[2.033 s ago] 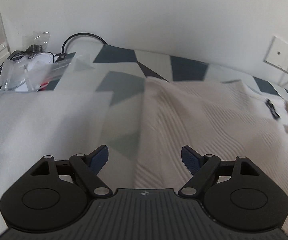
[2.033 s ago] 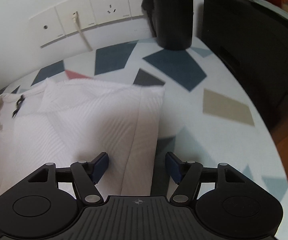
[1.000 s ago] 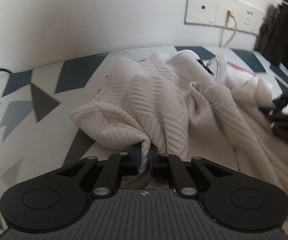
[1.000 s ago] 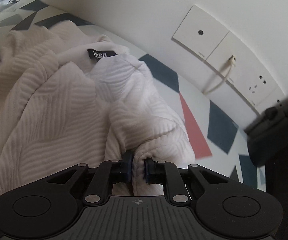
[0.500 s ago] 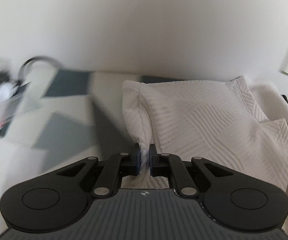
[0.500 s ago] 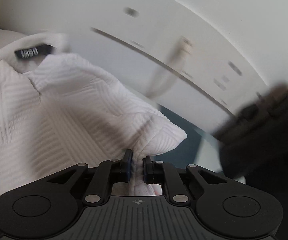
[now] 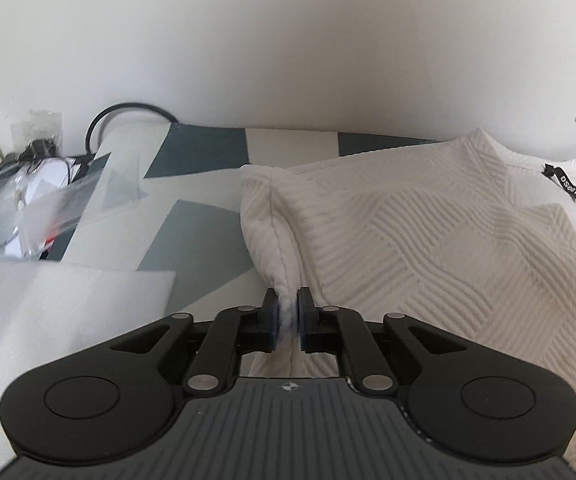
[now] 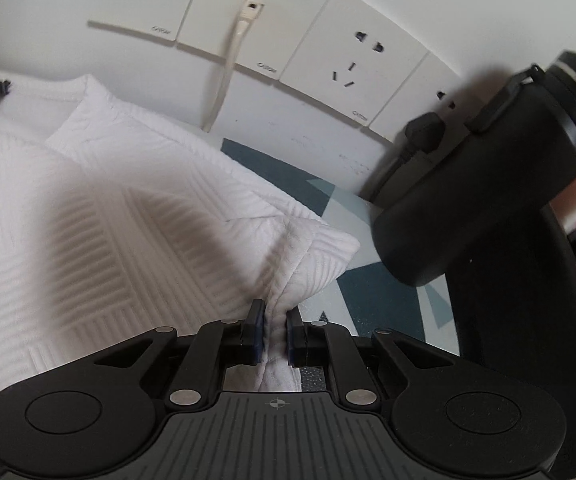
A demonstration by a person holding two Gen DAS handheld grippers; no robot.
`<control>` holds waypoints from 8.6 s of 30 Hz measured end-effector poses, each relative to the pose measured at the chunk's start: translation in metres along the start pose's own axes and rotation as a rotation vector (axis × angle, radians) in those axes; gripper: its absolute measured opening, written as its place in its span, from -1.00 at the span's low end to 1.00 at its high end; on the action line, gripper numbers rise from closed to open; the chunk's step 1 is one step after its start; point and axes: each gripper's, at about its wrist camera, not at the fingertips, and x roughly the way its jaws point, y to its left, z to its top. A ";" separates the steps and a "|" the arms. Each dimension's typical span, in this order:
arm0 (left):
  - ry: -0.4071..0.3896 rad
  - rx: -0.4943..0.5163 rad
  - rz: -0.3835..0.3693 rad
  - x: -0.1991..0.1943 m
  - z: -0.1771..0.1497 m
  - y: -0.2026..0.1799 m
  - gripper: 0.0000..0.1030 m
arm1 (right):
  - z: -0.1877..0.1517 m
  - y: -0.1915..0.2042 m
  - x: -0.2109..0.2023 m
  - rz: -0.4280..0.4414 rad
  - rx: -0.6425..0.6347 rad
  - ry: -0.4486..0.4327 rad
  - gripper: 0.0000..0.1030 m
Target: Fold clothes
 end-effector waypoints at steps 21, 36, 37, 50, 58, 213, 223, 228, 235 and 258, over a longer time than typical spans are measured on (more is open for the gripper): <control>0.062 0.162 -0.223 -0.052 -0.045 -0.061 0.50 | -0.063 0.033 -0.082 0.308 0.018 -0.009 0.78; 0.130 0.183 -0.365 -0.101 -0.104 -0.004 0.84 | -0.202 -0.091 -0.217 0.094 0.601 -0.076 0.98; 0.114 0.212 -0.370 -0.100 -0.108 -0.006 0.96 | -0.210 -0.087 -0.221 0.079 0.615 -0.063 0.98; -0.099 0.238 -0.365 -0.102 -0.139 -0.013 1.00 | -0.233 -0.050 -0.242 0.048 0.690 -0.068 0.98; -0.158 0.163 -0.299 -0.107 -0.148 -0.020 1.00 | -0.226 -0.050 -0.229 0.078 0.682 -0.035 0.98; -0.046 -0.035 -0.300 -0.171 -0.221 0.096 -0.21 | -0.211 -0.031 -0.207 0.204 0.537 -0.130 -0.30; -0.058 0.063 -0.321 -0.174 -0.241 0.085 0.23 | -0.248 0.004 -0.246 0.265 0.437 -0.160 0.27; -0.058 0.021 -0.317 -0.175 -0.239 0.084 0.08 | -0.258 0.020 -0.245 0.288 0.436 -0.094 0.27; -0.035 0.053 -0.276 -0.177 -0.240 0.077 0.12 | -0.263 0.041 -0.254 0.254 0.394 -0.082 0.56; 0.029 0.094 -0.196 -0.174 -0.241 0.035 0.99 | -0.276 0.064 -0.260 0.061 0.343 -0.004 0.98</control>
